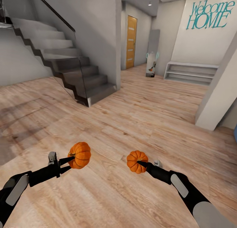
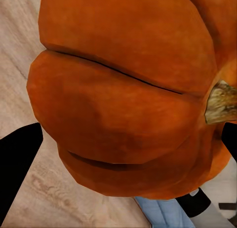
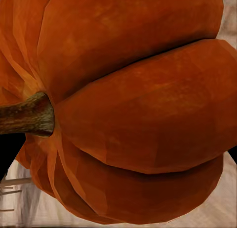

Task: Place each of the two pumpkins and all three candles from the living room inside a cabinet in the living room (use any cabinet), then make sure every cabinet is closed, and position the cauldron so it is next to a table in the living room.

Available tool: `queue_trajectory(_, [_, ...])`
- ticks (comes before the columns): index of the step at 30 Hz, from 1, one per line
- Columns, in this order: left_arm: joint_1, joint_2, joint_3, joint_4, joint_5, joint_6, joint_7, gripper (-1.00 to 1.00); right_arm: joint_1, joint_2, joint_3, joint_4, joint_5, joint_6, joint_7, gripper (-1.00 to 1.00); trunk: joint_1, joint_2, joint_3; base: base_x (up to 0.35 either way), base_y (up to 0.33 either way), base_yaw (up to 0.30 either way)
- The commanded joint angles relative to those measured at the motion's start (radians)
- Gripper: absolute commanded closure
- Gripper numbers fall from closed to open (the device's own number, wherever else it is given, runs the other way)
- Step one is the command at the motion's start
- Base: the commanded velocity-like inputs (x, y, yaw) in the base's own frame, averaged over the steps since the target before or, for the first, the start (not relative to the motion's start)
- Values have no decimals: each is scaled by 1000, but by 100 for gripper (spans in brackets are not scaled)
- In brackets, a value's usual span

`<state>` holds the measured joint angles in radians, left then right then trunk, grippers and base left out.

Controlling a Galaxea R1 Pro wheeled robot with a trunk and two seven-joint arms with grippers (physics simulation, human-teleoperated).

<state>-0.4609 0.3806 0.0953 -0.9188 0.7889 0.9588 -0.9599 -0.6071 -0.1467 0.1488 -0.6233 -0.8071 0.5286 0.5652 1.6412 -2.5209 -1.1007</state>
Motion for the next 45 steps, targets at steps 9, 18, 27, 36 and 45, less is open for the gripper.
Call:
queue_trajectory(9, [-1, 0, 0, 0, 8, 8, -2, 100, 0, -1, 4, -1, -10, 4, -4, 100, -4, 2, 43, 0, 0, 245])
queue_trajectory(18, [-1, 0, 0, 0, 9, 8, -2, 100, 0, -1, 6, -1, -10, 3, -4, 100, -8, 4, 86, 0, 0, 245])
queue_trajectory(27, [-1, 0, 2, 0, 7, 8, -2, 100, 0, -1, 6, -1, -10, 2, -4, 100, -10, 5, 110, 0, 0, 245])
queue_trajectory(36, [-1, 0, 3, 0, 6, 8, -2, 100, 0, -1, 7, -1, -10, 2, -5, 100, -10, 5, 119, 0, 0, 245])
queue_trajectory(45, [-1, 0, 3, 0, 7, 8, -2, 100, 0, -1, 7, -1, -10, 1, -5, 100, -10, 5, 127, -81, 0, 245])
